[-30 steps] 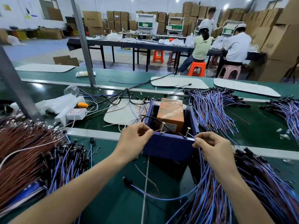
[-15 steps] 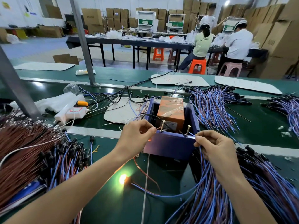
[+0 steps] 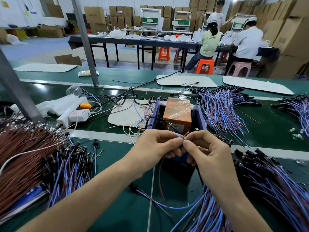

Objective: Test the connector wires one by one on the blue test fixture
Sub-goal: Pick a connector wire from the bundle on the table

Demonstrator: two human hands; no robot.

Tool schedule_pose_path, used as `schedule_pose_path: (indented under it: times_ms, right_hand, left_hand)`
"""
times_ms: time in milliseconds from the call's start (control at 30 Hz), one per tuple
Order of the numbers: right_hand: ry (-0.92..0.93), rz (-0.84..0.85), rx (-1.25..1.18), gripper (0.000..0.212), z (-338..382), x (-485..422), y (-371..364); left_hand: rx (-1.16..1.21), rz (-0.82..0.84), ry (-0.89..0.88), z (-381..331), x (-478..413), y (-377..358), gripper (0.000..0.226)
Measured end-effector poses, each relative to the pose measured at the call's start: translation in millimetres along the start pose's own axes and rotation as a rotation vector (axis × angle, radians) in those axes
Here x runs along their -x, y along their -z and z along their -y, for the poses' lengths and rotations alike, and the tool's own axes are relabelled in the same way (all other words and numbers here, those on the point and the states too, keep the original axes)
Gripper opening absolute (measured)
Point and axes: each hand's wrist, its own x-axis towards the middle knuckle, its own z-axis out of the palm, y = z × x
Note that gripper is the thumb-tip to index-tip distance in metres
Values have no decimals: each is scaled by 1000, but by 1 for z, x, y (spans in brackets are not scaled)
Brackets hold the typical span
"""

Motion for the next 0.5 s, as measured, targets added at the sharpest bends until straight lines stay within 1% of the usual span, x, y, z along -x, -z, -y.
schedule_pose_path:
  times_ms: [100,167,200,233,267,300,367,400,467,500]
  right_hand:
    - [0,41,-22,13,4,0,2]
    - [-12,148,5,9,4,2,3]
    - [-33,215,34,7,4,4,2]
    - [-60,280,87,13,0,6,3]
    - [-76,342,166,21,-4,8,3]
    - [-72,402,262,24,-7,11,3]
    - [-33,539,423,20,-11,17,0]
    - [-15,612,451,20,-14,21,-3]
    - [-27,752,411,11,-16,29,-8]
    - [-37,789,380,6,-18,33,-8]
  left_hand:
    - [33,28,-9,-4,2,3,14]
    - [58,25,-12,-7,5,4,13]
    - [76,-4,-27,-7,6,4,11]
    - [97,-45,-51,-9,6,4,8]
    - [125,-88,-84,-13,7,6,6]
    - [156,-124,-126,-16,7,8,9]
    - [228,-165,-215,-26,9,15,11]
    - [259,-164,-258,-32,11,17,9]
    - [271,-140,-353,-43,17,25,9]
    - [293,-134,-394,-47,21,31,12]
